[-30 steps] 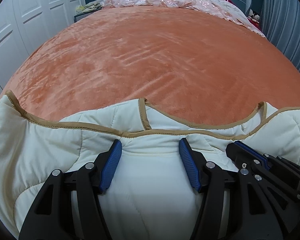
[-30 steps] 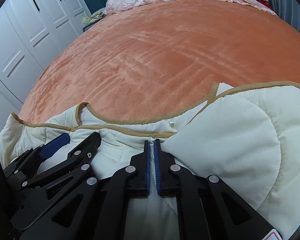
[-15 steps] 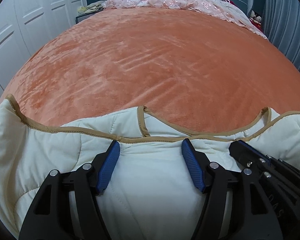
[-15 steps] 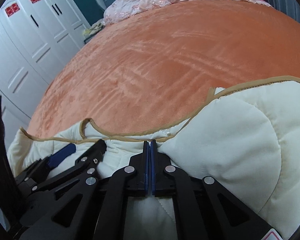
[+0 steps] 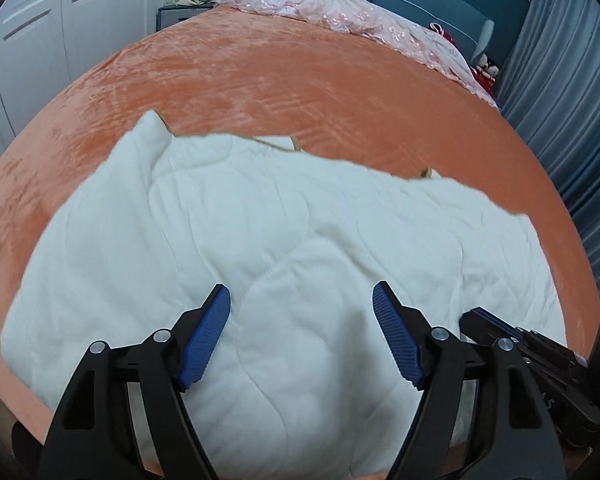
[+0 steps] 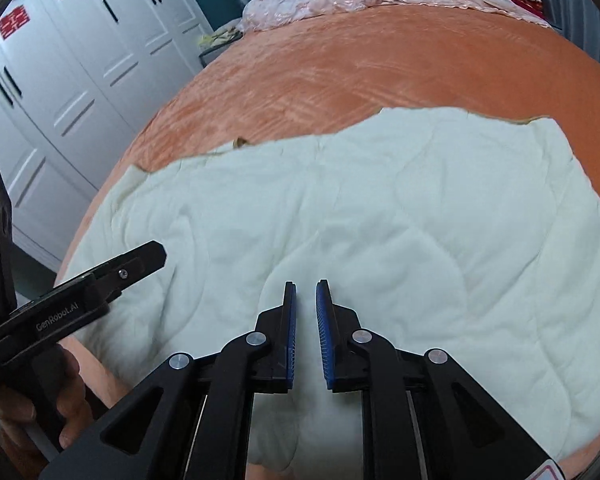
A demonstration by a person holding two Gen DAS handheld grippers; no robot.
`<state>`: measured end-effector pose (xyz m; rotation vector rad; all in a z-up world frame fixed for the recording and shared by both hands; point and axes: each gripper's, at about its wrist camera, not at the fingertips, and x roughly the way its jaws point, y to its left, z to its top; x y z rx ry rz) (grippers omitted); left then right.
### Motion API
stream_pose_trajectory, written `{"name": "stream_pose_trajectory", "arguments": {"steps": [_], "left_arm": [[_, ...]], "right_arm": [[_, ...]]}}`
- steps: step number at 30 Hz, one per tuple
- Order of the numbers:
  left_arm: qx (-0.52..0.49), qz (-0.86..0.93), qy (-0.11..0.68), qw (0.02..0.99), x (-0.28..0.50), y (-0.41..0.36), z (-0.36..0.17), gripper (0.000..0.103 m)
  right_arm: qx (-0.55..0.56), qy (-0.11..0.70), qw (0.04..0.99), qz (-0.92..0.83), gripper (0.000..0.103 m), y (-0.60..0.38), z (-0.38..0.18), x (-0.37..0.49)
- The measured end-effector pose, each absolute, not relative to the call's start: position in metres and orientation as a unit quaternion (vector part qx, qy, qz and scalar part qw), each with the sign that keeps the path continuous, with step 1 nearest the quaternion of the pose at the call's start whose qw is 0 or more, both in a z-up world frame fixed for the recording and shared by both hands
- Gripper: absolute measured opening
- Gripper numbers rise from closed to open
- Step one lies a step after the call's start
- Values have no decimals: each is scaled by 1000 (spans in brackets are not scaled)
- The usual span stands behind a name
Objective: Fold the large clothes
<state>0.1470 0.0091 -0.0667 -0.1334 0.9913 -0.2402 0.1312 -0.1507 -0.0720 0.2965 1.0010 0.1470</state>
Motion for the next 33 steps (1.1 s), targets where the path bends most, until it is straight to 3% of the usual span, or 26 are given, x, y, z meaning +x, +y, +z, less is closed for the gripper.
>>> {"name": "stream_pose_trajectory", "arguments": {"steps": [7,10,14,33], "left_arm": [[-6,-94,463,881,136,-15,-95,76],[5,-87,464,882,141,-21,-103,83],[19,-72,454,888,147,-28,-112,84],[43,-55,421,904,156,-39,-124,85]], "right_arm": [[148,476,865,62,12,-148,-96,135],[149,478,864,60,9,-147,-104,139],[161,469,867,57,0,-152,-113,142],[170,430,885,59,0,-157,-127,147]]}}
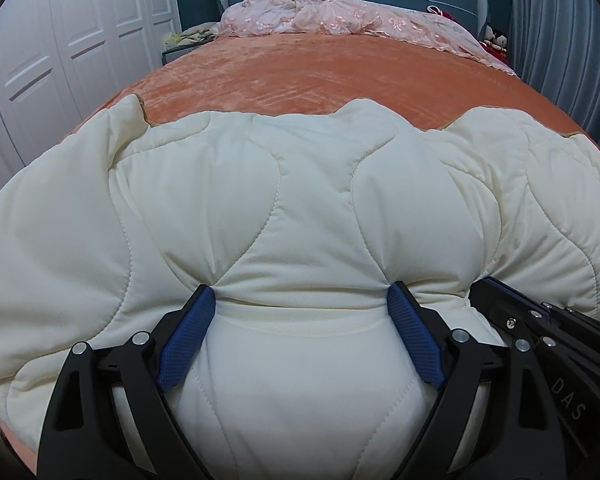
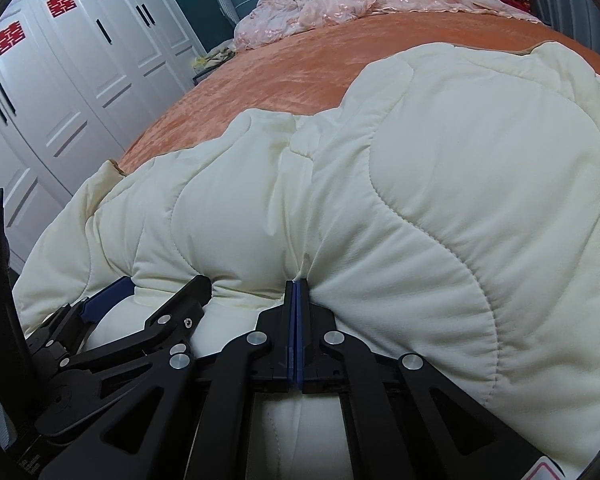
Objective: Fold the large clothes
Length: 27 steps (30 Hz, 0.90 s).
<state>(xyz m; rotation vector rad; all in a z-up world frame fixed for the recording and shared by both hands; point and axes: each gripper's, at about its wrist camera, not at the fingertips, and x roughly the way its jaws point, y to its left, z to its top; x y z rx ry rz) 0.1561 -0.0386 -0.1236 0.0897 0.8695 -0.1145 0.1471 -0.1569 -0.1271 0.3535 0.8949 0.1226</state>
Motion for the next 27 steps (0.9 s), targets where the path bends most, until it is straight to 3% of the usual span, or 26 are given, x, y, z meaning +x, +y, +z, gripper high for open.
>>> {"name": "stream_pose_trajectory", "arguments": {"steps": [7,8,11,17,27], "left_arm": [[-7,-76,467,881,157,-19,-94,84],[-22,-78,478,875,154,-12,-88,83],[-23,-78,504,860,139,5,-75,76],[-17,-50,523,850,106,31,-68,76],[-161,37,528,833,86,145,-66,81]], "right_arm": [[163,485,859,29,1,-151,-90,143],[154,487,859,28,9,-145,-80,137],[122,507,852,38,12,-124,-61,112],[79,539,838,36,12,-99,-73,85],[71,551,831,33,12,-84,-69,86]]}}
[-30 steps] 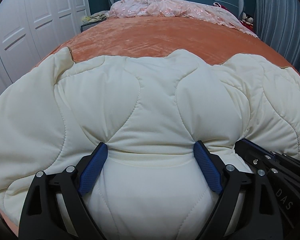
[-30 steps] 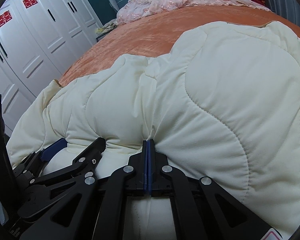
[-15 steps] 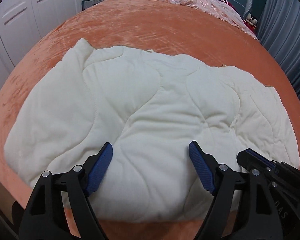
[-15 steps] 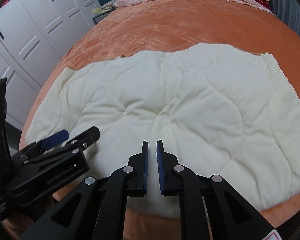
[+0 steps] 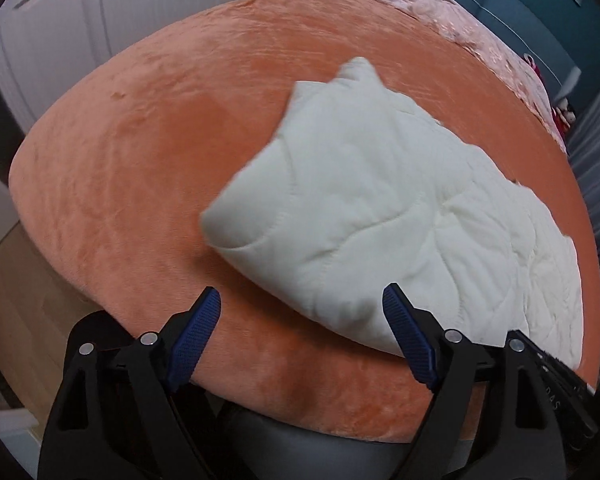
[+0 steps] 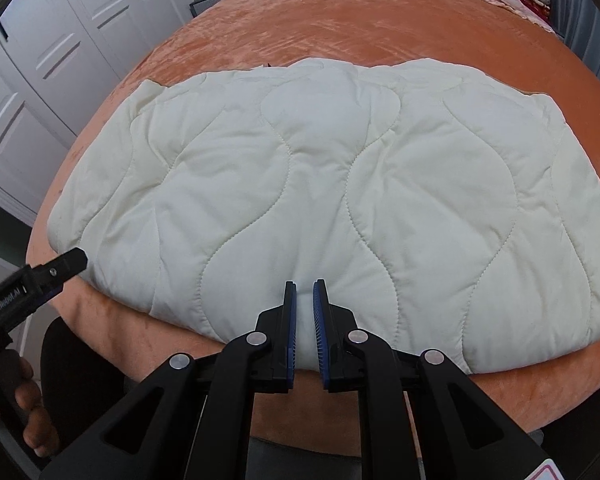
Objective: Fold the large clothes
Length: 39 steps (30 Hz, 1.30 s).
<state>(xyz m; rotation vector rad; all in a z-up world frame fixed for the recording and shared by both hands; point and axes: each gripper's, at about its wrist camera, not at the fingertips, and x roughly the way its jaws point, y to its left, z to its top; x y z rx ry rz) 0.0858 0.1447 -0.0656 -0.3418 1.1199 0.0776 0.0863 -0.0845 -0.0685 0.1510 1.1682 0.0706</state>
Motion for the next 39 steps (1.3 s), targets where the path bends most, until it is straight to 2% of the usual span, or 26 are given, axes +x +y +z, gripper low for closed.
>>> {"name": "stream_pose_trajectory", "arguments": {"steps": [6,9,10,11,15,17,19,28,33,39], "left_arm": [[-274,28,546,791,99,182,-99,86],[-286,21,545,788,105,178,-103,86],[-289,17,543,788,106,176,-103,81],[-295,8,543,787,108,173,-101,68],[-294,-20,533,793,112,157,-82,35],[-263,-30,515,816,109,145,-60,22],[-243,-51,494,833,106,133,-36,19],[-183,-141,437,869,90,68,51,15],[-115,-161,435,878,84,14,65,15],[-66,-169,443,878,85,-34,70,15]], "right_arm": [[48,560,827,24,12,-76,-80,92],[47,562,825,26,12,-77,-83,96],[46,563,825,27,12,-77,-84,97],[45,563,825,27,12,-76,-84,98],[34,561,827,24,12,-73,-87,99],[29,558,829,22,11,-72,-89,102],[27,556,830,22,11,-73,-90,104],[128,574,808,46,11,-104,-74,77],[193,574,793,62,11,-122,-93,71],[204,556,803,63,11,-144,-74,55]]}}
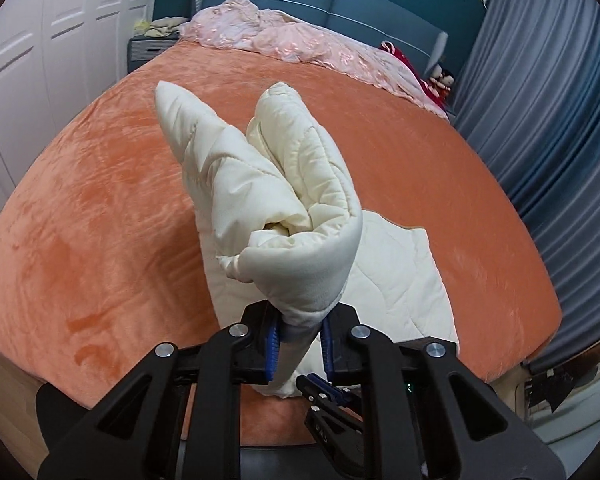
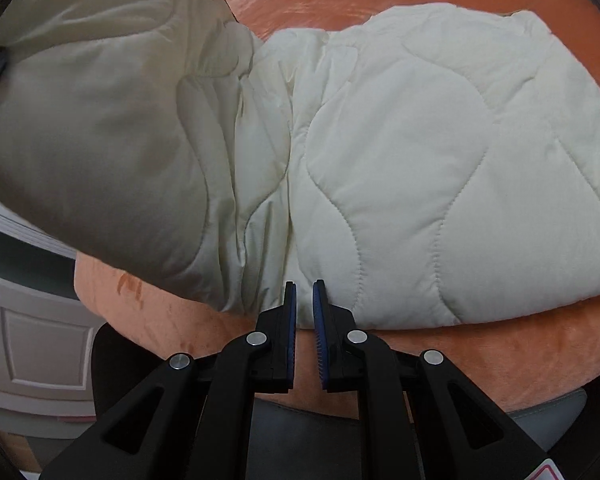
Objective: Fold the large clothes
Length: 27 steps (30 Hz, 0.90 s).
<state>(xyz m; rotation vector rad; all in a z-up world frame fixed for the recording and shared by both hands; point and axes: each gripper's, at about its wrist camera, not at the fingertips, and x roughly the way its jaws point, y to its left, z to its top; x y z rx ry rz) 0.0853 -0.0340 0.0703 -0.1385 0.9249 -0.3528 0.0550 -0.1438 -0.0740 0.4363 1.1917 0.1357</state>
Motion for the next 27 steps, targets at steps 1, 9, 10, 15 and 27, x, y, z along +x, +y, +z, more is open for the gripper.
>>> {"name": "stream_pose_trajectory", "arguments": {"steps": [1,9,10,15,27], "left_arm": [[-61,-171,447,876,85,-43,70,15],[-16,-193,471,860,80,-107,49,15],[-9,-196,475,858,79,-114,45,15],[18,-206,494,844,75,-150,26,15],[53,-228,528,816,58,-191,-29,26]], "right_arm": [[201,552,807,59,11,-149,-68,51],[214,525,824,6,12,-213,-50,6],[218,525,823,0,12,-219,-50,1],[236,521,820,-28,12,-252,-55,-10],[259,475,839,-62,17,-301,-26,-33]]}}
